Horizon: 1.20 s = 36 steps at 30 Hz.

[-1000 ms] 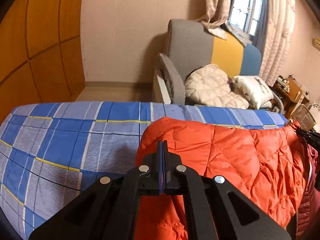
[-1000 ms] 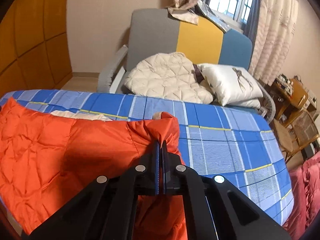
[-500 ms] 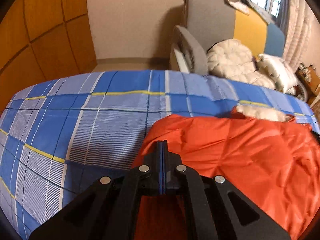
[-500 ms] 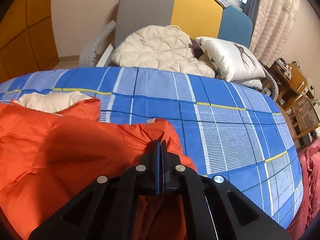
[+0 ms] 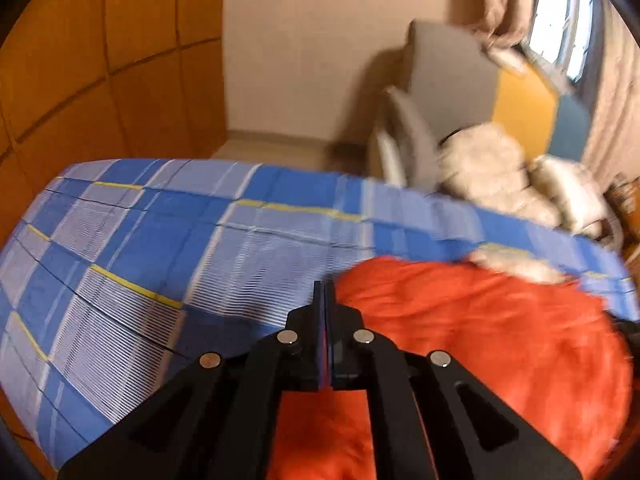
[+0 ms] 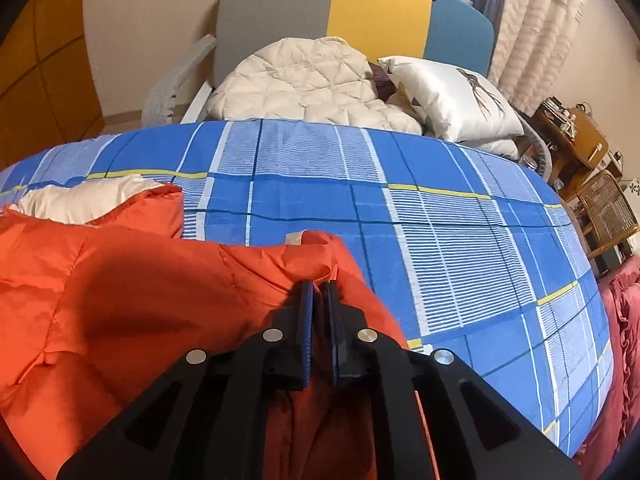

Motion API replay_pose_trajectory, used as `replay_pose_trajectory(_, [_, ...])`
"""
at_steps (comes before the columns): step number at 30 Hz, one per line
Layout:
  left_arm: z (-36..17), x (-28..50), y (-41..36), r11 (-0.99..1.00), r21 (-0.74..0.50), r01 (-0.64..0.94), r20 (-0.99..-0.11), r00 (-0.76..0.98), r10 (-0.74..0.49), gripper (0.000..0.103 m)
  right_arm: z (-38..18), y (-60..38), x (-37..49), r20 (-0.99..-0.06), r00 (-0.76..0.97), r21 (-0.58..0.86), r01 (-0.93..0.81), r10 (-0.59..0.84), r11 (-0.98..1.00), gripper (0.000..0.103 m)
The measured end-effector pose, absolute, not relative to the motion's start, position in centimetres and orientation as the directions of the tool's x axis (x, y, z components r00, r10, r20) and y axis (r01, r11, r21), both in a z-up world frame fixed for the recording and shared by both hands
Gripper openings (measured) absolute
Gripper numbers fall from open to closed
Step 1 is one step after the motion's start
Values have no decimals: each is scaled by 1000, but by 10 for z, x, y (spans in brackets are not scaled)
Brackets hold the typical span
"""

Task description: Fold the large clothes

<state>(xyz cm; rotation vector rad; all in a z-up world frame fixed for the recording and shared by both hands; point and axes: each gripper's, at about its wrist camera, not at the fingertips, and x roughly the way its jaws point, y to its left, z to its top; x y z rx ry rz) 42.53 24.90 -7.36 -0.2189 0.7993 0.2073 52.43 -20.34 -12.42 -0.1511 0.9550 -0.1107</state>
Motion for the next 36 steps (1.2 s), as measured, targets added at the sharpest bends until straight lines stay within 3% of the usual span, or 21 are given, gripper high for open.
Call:
replay_pose_trajectory(1, [-64, 416, 239, 960, -115, -255, -707, 699, 101, 20, -120, -204, 522, -800, 578, -171, 35, -159, 985, 6])
replay_pose_trajectory(3, [-53, 406, 225, 966, -138, -220, -677, 733, 70, 38, -109, -206, 517, -794, 589, -156, 41, -150, 987, 6])
replay_pose_trajectory(7, [-44, 387, 181, 977, -176, -124, -655, 755, -23, 38, -83, -206, 500, -763, 631, -149, 38, -139, 988, 6])
replay_pose_trajectory(8, [-43, 384, 170, 979, -177, -104, -654, 756, -37, 38, -75, -207, 495, -757, 641, -138, 33, -126, 990, 16])
replay_pose_trajectory(9, [-43, 382, 160, 980, -177, -89, -653, 756, -49, 38, -70, -208, 491, -753, 647, -128, 32, -118, 991, 34])
replay_pose_trajectory(10, [-44, 381, 150, 981, -178, -77, -655, 753, -60, 38, -63, -210, 484, -743, 660, -111, 42, -111, 993, 75])
replay_pose_trajectory(11, [-47, 380, 141, 981, -184, -63, -660, 747, -76, 38, -51, -211, 471, -711, 698, -78, 45, -87, 996, 83])
replay_pose_trajectory(21, [-61, 359, 91, 982, -190, -17, -673, 731, -118, 38, -36, -166, 382, -663, 742, 49, -93, 102, 994, 83])
replay_pose_trajectory(36, [-76, 359, 107, 987, -158, -43, -694, 715, -80, 38, -69, -152, 362, -712, 701, 11, -58, 48, 998, 83])
